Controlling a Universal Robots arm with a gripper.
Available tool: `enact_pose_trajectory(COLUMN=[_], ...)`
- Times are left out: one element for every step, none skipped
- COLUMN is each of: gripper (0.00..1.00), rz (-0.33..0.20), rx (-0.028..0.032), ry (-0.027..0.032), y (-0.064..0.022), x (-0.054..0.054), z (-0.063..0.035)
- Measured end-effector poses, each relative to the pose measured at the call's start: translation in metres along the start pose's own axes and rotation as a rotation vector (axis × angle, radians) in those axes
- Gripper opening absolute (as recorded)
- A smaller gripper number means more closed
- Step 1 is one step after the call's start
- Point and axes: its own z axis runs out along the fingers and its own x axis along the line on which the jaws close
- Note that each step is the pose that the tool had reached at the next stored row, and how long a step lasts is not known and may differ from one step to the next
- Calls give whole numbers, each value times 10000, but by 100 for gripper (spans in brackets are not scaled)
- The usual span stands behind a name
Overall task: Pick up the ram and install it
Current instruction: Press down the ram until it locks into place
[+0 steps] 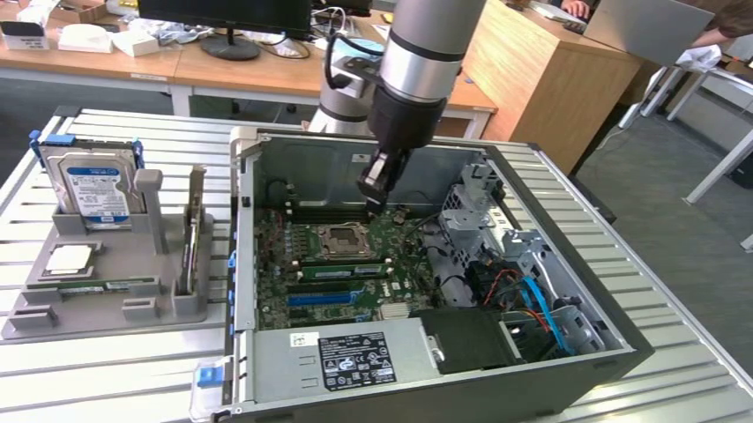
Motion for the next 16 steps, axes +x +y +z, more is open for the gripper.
enact_pose_trajectory(gripper=[10,10,10,10,10,10,10,10,10,10,10,10,10,10,10,10], rz=[102,214,319,423,529,635,744,850,952,1054,1157,1268,1373,1478,1585,1694], rx=[4,9,14,17,22,27,31,36,40,44,48,53,58,62,67,71], ry=[-3,-6,-9,-12,-14,-18,-21,-23,-26,-29,-32,-35,-39,-41,-45,-48], y=[4,8,12,15,19,23,26,30,34,38,42,46,50,53,56,60], x=[3,7,10,12,15,18,21,24,28,31,34,37,40,43,46,48], z=[1,3,4,5,6,8,9,10,11,13,14,15,16,17,19,20])
